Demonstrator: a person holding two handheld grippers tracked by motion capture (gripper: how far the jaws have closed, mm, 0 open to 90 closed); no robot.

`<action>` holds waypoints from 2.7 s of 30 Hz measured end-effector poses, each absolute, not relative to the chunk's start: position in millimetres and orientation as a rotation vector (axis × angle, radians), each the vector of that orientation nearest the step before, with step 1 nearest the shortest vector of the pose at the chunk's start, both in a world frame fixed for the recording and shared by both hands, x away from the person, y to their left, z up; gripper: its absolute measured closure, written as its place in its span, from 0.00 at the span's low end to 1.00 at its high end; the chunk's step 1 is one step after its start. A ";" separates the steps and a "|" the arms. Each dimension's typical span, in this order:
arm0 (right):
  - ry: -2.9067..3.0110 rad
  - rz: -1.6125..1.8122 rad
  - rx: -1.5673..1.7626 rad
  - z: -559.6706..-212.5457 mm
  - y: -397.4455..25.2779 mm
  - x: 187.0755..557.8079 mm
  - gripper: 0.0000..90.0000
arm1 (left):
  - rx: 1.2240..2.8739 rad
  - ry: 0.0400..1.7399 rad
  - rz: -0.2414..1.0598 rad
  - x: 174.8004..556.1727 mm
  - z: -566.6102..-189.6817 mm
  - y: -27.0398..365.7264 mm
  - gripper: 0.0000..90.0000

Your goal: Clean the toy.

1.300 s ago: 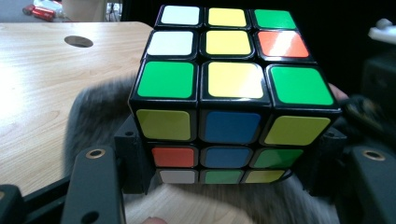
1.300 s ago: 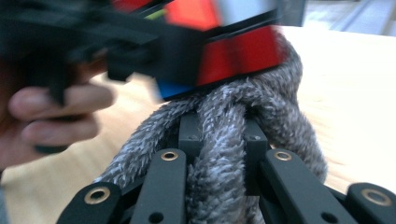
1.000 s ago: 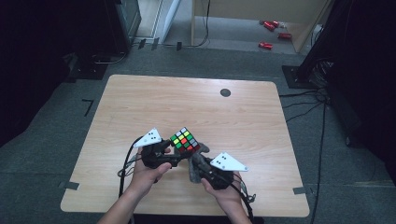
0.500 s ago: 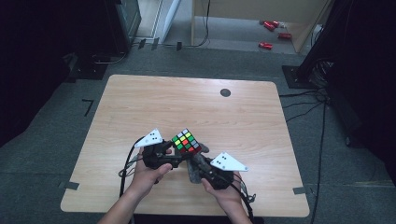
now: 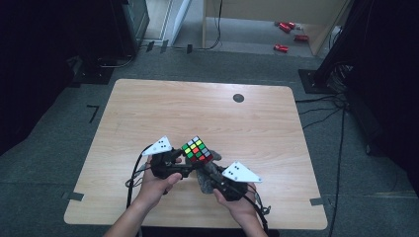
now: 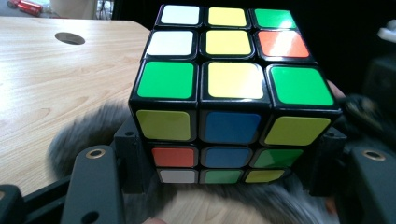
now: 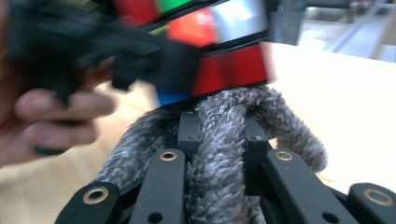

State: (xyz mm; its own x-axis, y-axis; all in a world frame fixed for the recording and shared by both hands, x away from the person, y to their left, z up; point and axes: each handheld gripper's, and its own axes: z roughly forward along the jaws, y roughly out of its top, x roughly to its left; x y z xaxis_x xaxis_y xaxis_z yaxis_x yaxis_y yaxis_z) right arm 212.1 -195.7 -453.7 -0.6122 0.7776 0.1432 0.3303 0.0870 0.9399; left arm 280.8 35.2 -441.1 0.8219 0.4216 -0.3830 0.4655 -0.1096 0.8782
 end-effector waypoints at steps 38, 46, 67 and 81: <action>2.022 1.545 1.052 -461.6 -187.1 209.2 0.84 | 1.752 0.687 -0.047 279.3 -441.9 30.8 0.39; 1.997 1.552 1.028 -455.8 -192.4 209.0 0.84 | 1.734 0.684 -0.046 279.6 -440.0 34.4 0.39; 1.953 1.491 1.105 -458.1 -195.2 210.8 0.84 | 1.769 0.691 -0.038 278.5 -442.3 29.5 0.39; 1.942 1.457 1.098 -455.2 -207.1 216.1 0.84 | 1.782 0.725 0.003 284.3 -443.0 39.6 0.39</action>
State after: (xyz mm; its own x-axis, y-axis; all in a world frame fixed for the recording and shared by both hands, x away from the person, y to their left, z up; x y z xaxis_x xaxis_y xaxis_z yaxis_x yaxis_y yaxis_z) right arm 216.1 -207.1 -455.2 -0.5674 0.8184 0.0908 0.3163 0.1148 0.9417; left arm 284.3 39.6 -443.0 0.8091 0.4707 -0.3518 0.4682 -0.1546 0.8700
